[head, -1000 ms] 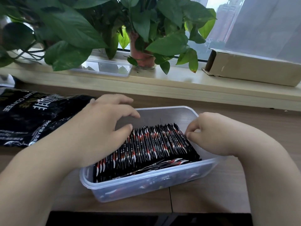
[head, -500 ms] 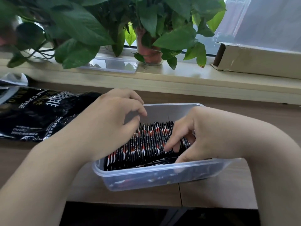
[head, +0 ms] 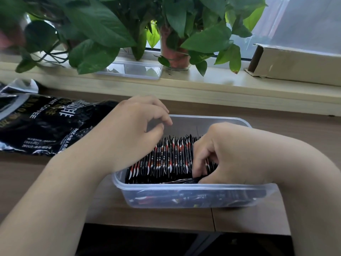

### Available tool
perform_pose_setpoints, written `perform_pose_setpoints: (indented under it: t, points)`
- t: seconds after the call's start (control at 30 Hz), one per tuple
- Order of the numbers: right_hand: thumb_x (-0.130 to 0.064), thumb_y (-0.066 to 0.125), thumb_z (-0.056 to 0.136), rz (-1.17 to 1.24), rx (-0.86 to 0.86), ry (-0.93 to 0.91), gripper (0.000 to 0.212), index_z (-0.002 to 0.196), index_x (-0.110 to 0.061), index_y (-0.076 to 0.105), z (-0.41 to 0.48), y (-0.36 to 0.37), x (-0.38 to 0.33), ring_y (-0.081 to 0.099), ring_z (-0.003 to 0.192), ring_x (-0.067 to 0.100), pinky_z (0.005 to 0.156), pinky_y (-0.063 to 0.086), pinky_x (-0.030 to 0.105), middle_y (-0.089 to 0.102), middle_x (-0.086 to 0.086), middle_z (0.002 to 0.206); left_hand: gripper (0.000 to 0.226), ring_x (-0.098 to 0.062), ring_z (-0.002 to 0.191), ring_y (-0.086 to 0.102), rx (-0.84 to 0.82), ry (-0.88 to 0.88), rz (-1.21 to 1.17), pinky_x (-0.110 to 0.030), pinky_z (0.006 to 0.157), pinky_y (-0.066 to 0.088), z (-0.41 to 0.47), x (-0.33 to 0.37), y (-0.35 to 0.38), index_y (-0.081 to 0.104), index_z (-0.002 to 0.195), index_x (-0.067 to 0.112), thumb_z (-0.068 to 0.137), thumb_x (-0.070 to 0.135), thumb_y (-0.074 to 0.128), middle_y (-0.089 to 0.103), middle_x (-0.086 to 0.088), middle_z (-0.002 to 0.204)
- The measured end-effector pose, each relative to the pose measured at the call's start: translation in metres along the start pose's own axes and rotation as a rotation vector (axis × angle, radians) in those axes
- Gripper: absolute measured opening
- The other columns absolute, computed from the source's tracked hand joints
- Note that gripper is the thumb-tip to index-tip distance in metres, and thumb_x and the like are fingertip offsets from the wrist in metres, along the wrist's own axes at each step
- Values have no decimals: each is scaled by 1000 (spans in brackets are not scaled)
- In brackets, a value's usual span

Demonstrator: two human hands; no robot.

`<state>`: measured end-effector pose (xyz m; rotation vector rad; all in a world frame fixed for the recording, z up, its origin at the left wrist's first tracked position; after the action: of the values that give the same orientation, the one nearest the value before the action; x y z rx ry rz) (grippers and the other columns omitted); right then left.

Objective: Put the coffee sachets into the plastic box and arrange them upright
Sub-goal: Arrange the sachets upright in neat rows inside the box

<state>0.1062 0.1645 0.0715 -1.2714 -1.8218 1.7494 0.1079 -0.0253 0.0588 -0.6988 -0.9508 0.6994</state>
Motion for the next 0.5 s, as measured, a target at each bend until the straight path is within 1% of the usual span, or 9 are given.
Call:
perform_pose_setpoints:
  t: [0.07, 0.13, 0.2, 0.23, 0.27, 0.33, 0.4, 0.43, 0.5]
  points:
    - [-32, 78, 72, -13, 24, -13, 3, 73, -34, 76, 0, -1, -1, 55, 55, 2, 51, 37, 10, 64, -21, 64, 23, -2, 114, 55, -1, 8, 4, -24, 98, 39, 0, 0, 0, 76, 95, 33, 93, 16, 60, 63, 24, 114]
    - [-30, 77, 71, 5, 67, -28, 5, 70, -35, 74, -2, -4, 1, 54, 50, 5, 49, 39, 11, 61, -18, 58, 22, -2, 115, 54, -4, 5, 1, -24, 99, 39, 0, 0, 0, 76, 96, 33, 93, 17, 61, 63, 24, 114]
    - [-30, 77, 71, 86, 103, -27, 6, 70, -35, 74, -7, -11, 3, 55, 47, 12, 51, 52, 26, 62, -8, 57, 20, -1, 113, 56, 8, 0, -14, -25, 100, 42, 0, -1, -1, 76, 96, 33, 93, 19, 61, 64, 24, 113]
    - [-31, 77, 71, 123, 128, -26, 5, 71, -35, 74, -10, -16, 4, 56, 47, 17, 51, 54, 30, 64, -1, 59, 19, -1, 110, 58, 27, -5, -28, -27, 98, 45, 0, -1, -1, 76, 96, 33, 93, 20, 62, 65, 25, 111]
    - [-31, 79, 71, 156, 161, -25, 6, 72, -35, 74, -12, -21, 6, 54, 46, 17, 51, 51, 28, 65, 4, 60, 18, -2, 105, 62, 55, -19, -56, -29, 96, 48, 0, -1, -1, 76, 95, 33, 93, 21, 62, 67, 26, 108]
    - [-28, 81, 73, 239, 244, -21, 7, 69, -31, 75, -16, -29, 9, 47, 40, 7, 47, 43, 19, 66, 6, 60, 18, -7, 90, 68, 115, -80, -160, -36, 85, 56, -2, -2, -3, 76, 90, 33, 94, 22, 62, 73, 24, 97]
    - [-23, 81, 75, 299, 326, 1, 10, 67, -27, 75, -18, -34, 10, 44, 36, 1, 45, 37, 9, 67, 5, 59, 19, -20, 73, 72, 159, -146, -319, -44, 71, 61, -3, 1, -6, 76, 89, 32, 97, 30, 59, 78, 15, 83]
    - [-22, 81, 75, 313, 356, 16, 11, 66, -25, 75, -18, -35, 10, 45, 36, 0, 44, 36, 8, 68, 3, 59, 21, -22, 72, 74, 171, -165, -399, -47, 70, 62, -4, 4, -9, 77, 90, 31, 98, 35, 57, 79, 11, 81]
    - [-22, 80, 76, 333, 408, 34, 11, 67, -25, 75, -17, -35, 12, 51, 39, 2, 45, 39, 9, 71, 0, 61, 24, -16, 78, 77, 133, -184, -514, -48, 74, 63, -4, 12, -11, 76, 92, 29, 99, 41, 57, 79, 8, 87]
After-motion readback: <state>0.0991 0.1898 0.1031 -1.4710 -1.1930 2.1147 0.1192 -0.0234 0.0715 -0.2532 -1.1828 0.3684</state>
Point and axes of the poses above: each hand's wrist, its own z-axis towards the middle knuckle, its own y-axis out of the palm, x = y × z, the point moved 3 cm from there along z, towards the middle knuckle
